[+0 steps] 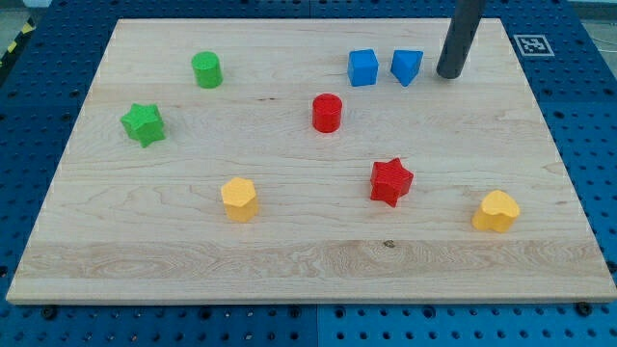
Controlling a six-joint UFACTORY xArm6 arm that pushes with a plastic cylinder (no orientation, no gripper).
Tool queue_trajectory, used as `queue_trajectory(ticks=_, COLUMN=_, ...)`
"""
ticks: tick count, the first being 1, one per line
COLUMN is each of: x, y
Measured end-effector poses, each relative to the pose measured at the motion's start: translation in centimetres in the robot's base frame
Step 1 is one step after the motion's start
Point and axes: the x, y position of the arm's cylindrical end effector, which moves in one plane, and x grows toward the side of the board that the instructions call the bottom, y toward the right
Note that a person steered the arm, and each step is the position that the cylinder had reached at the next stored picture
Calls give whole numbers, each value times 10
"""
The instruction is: Move the triangle close to the cube
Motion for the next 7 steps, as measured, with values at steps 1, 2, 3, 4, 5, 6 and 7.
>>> queue_trajectory(ticks=1, x=-1, y=-13)
queue_trajectory(ticks=2, x=-1, y=-13)
queue_trajectory(ticks=3, x=2, y=-23)
queue_trajectory(ticks=4, x=-1, y=-36)
queue_trajectory(ticks=5, x=-1, y=-37)
queue_trajectory(ticks=6, x=9, y=-37)
queue_trajectory(ticks=7, x=26, y=-37)
